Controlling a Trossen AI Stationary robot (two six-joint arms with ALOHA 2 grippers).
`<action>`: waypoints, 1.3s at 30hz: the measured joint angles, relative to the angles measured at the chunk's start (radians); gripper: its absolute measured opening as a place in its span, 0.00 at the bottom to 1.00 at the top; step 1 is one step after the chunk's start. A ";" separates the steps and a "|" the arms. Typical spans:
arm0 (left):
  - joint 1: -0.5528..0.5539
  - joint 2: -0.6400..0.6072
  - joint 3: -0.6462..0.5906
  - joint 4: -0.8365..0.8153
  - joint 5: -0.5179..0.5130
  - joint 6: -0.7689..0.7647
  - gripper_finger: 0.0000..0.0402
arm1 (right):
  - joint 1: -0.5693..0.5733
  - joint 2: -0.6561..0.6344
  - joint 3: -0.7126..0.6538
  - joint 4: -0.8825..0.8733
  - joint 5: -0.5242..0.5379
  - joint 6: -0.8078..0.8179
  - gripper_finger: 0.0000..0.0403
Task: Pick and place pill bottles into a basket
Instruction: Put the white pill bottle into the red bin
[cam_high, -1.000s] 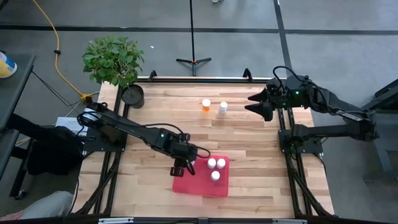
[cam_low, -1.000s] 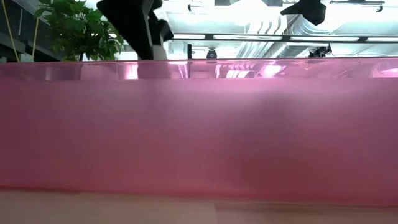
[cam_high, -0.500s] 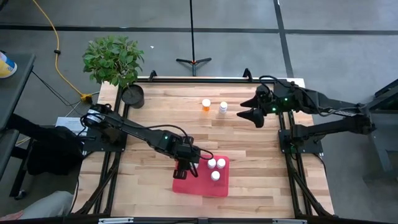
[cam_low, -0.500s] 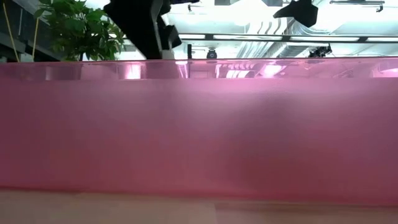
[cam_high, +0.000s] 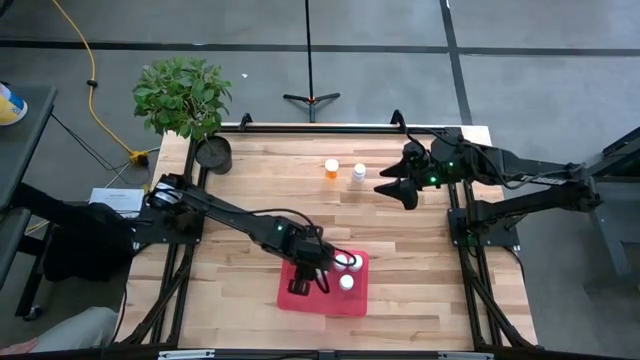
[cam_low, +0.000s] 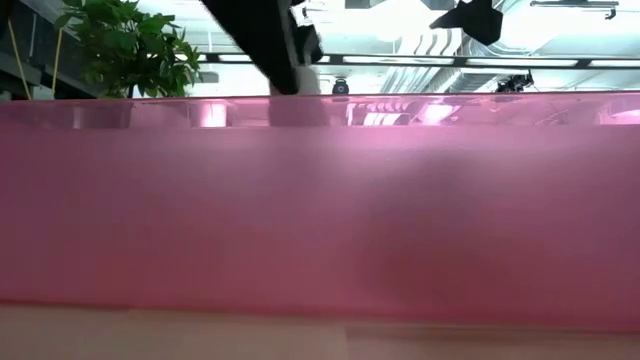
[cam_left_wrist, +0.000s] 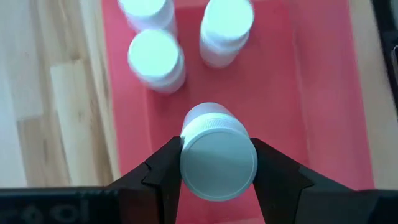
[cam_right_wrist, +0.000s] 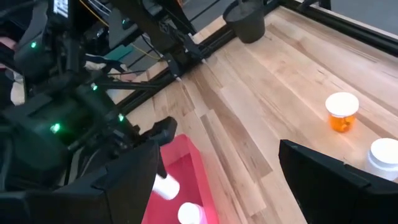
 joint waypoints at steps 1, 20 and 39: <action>0.000 0.008 0.012 0.004 0.005 0.000 0.49 | 0.000 0.000 0.000 0.000 0.000 0.001 0.80; -0.018 0.195 0.210 -0.107 0.017 0.001 0.49 | 0.000 0.000 0.000 0.008 -0.005 -0.004 0.80; -0.018 0.231 0.217 -0.135 -0.014 -0.026 0.49 | 0.000 0.000 0.000 0.007 -0.007 -0.001 0.80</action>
